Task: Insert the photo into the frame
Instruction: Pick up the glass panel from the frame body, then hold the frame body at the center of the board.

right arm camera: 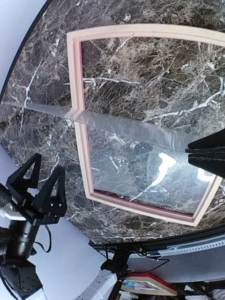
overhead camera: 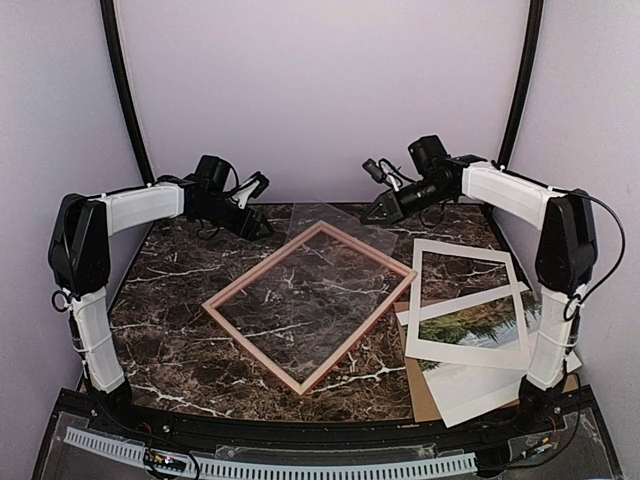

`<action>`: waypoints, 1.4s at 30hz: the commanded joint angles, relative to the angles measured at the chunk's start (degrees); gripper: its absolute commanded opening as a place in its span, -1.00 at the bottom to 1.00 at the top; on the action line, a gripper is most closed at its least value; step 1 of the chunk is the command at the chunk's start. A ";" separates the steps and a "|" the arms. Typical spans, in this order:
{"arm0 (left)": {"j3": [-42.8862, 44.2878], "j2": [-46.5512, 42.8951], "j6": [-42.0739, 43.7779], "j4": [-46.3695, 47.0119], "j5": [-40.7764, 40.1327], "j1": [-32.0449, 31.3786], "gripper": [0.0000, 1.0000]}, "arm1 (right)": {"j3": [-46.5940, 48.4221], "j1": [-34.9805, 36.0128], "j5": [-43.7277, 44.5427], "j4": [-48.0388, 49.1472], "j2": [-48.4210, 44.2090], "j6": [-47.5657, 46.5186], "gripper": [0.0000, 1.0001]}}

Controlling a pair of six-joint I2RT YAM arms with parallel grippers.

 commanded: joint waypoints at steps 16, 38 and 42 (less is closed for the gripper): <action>2.36 0.83 3.76 -2.25 -1.69 0.41 0.41 | 7.24 2.94 -0.06 3.30 -3.23 9.97 -1.00; 0.46 -1.24 0.14 14.84 15.56 -0.84 0.40 | 0.21 5.03 15.24 2.82 -0.64 16.46 -1.00; -0.77 -1.27 -0.75 14.95 15.11 -0.99 0.40 | 1.14 4.22 15.50 0.07 1.09 15.71 -1.00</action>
